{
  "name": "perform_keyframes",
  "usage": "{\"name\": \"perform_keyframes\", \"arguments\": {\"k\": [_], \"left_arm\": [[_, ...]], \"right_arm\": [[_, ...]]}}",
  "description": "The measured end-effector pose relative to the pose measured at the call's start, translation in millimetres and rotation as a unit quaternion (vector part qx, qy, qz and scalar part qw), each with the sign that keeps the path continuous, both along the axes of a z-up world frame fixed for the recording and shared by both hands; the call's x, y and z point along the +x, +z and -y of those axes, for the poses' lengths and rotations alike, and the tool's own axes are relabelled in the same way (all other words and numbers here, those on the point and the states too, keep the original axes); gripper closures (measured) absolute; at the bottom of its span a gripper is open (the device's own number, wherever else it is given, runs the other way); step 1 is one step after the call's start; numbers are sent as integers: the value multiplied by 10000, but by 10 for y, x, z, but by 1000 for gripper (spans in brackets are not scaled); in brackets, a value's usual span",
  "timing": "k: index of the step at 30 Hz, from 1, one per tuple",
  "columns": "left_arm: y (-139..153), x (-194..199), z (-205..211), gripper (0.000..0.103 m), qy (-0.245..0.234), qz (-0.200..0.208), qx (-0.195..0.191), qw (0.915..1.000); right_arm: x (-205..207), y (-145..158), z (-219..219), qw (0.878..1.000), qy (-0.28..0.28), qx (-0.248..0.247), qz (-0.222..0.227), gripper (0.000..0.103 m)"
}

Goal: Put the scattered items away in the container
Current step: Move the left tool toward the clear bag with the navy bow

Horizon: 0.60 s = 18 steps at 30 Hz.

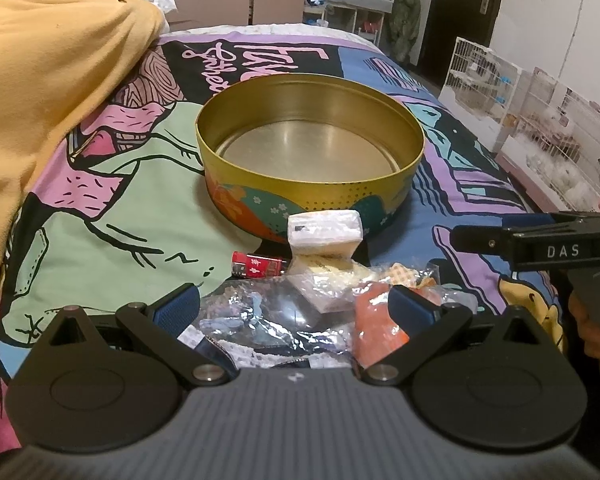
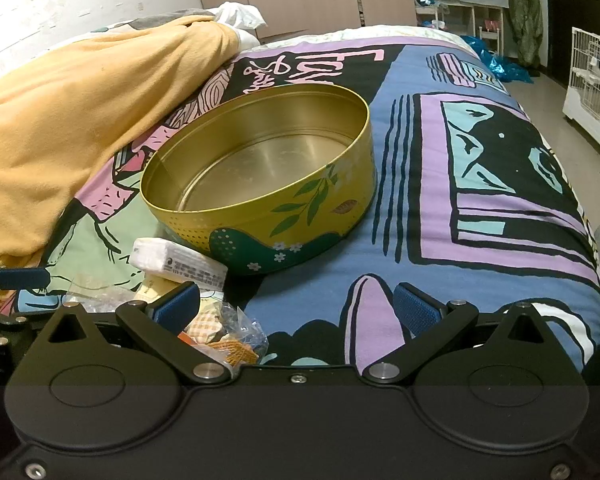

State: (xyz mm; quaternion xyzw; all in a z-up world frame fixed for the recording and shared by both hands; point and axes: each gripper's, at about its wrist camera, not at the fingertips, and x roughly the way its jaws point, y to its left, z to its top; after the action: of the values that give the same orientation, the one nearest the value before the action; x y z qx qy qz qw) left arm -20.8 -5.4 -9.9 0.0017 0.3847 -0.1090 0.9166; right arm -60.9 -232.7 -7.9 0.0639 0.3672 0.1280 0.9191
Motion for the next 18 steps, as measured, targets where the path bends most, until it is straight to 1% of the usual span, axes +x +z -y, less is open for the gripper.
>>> {"name": "perform_keyframes", "arguments": {"k": [18], "left_arm": [[-55,-39,60,0,-118,-46,197,9997]], "right_arm": [[4,-12,-1,10000,6,-34,-25,0]]}}
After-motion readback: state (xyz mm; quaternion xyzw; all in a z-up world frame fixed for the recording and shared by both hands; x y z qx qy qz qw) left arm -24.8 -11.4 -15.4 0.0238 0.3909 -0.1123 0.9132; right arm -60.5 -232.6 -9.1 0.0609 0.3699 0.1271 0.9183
